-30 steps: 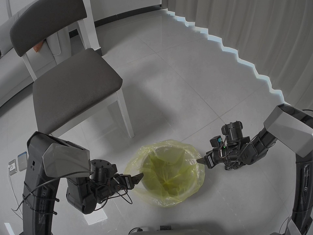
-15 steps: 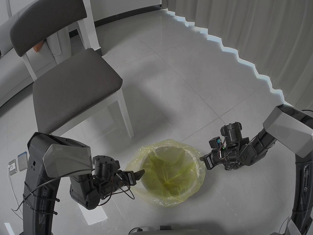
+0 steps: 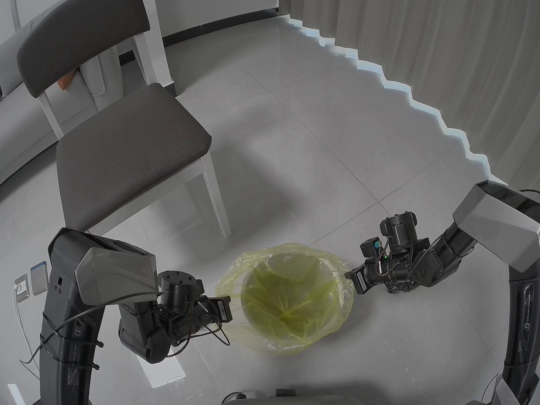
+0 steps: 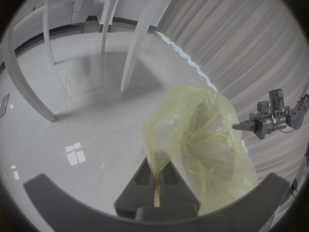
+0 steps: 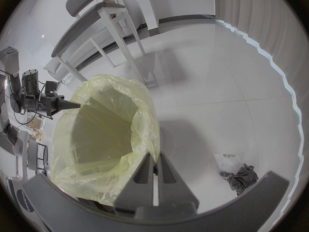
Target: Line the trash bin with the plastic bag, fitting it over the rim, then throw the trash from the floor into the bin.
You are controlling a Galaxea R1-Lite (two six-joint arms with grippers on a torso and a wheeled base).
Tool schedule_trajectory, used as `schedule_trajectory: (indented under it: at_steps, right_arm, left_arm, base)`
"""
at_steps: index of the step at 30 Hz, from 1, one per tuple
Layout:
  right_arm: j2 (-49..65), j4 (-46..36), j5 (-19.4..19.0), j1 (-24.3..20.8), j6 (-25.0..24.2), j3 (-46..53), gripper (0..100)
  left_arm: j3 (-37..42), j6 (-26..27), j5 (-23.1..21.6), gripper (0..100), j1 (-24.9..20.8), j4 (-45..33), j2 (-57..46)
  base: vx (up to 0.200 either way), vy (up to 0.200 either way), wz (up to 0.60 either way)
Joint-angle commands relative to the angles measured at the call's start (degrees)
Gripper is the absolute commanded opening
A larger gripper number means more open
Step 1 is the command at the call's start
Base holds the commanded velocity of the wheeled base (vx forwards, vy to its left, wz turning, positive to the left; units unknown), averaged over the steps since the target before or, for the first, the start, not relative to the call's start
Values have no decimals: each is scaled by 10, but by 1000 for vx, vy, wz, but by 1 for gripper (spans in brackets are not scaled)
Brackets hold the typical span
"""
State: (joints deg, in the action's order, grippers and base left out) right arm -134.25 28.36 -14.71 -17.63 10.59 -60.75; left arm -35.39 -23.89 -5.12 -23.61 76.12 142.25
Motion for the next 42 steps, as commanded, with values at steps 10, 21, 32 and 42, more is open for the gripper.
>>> schedule_trajectory:
  at_steps: [10, 21, 32, 42]
  right_arm:
    - [-47, -1, -1, 10, 0, -25, 0]
    - [-87, -15, 0, 12, 1, -65, 0]
    - [-89, -57, 0, 11, 3, -83, 0]
    - [-94, -61, 1, 10, 2, -88, 0]
  left_arm:
    - [-40, 1, -2, 0, -11, -8, 43]
    - [-65, 31, -3, 0, -13, -77, 33]
    - [-79, 43, -2, 0, -19, -109, 28]
    - [-76, 46, -2, 0, -17, -123, 23]
  base:
    - [0, 0, 0]
    - [0, 0, 0]
    - [0, 0, 0]
    - [0, 0, 0]
